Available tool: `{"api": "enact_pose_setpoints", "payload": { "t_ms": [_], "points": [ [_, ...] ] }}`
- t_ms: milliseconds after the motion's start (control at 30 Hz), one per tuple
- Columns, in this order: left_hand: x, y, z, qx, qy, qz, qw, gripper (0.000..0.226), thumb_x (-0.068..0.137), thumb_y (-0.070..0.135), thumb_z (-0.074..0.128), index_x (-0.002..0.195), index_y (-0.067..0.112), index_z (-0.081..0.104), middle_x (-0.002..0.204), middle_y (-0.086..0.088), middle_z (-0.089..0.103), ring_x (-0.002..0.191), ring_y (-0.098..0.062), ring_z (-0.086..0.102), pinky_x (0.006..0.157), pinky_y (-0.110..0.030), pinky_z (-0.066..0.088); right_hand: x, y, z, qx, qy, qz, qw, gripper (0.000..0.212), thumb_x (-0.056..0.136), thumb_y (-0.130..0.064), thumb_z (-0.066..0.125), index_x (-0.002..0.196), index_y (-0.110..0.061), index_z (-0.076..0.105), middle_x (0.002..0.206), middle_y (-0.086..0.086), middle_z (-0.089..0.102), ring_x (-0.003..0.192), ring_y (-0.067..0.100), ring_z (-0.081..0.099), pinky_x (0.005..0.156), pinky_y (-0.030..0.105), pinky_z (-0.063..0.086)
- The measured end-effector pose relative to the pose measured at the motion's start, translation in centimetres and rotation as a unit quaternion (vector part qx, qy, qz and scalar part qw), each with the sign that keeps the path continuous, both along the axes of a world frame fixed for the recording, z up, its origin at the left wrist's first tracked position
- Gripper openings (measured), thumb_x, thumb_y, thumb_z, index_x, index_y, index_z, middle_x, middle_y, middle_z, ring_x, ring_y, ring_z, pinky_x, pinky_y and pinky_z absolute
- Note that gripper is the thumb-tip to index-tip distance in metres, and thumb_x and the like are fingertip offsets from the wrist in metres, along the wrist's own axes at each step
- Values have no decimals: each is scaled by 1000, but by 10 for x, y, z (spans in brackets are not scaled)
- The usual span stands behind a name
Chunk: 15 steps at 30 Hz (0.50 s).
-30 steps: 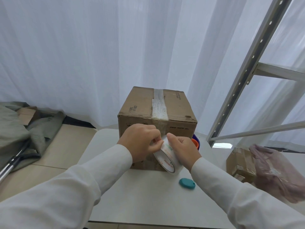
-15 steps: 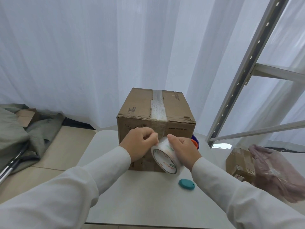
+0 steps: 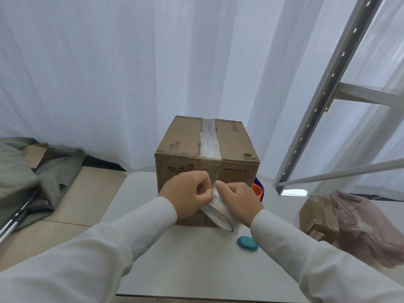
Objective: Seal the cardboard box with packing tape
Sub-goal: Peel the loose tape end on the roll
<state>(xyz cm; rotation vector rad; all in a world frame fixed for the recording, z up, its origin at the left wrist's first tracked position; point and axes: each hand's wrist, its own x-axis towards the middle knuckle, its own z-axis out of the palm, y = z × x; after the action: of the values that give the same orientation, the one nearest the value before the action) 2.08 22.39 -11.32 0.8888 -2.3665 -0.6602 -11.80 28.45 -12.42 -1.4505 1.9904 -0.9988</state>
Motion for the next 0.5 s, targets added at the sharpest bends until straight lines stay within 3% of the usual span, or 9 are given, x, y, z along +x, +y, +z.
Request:
{"api": "enact_pose_setpoints", "payload": {
  "t_ms": [300,500],
  "points": [
    [-7,-4,6,171,117,24,978,23,88,13,50,66,19,50,62,5,46,54,-7,39,48,-8,35,2,5,13,-29,-100,-10,995,45,95,-43,35,65,-17,58,63,-3,58,61,10,55,61,19,43],
    [-16,2,7,210,223,37,951,21,92,16,44,71,17,46,84,2,44,67,-7,41,54,-3,37,11,9,22,-71,-178,-4,981,39,97,-39,32,70,-25,56,67,-7,58,59,3,56,51,8,45]
  ]
}}
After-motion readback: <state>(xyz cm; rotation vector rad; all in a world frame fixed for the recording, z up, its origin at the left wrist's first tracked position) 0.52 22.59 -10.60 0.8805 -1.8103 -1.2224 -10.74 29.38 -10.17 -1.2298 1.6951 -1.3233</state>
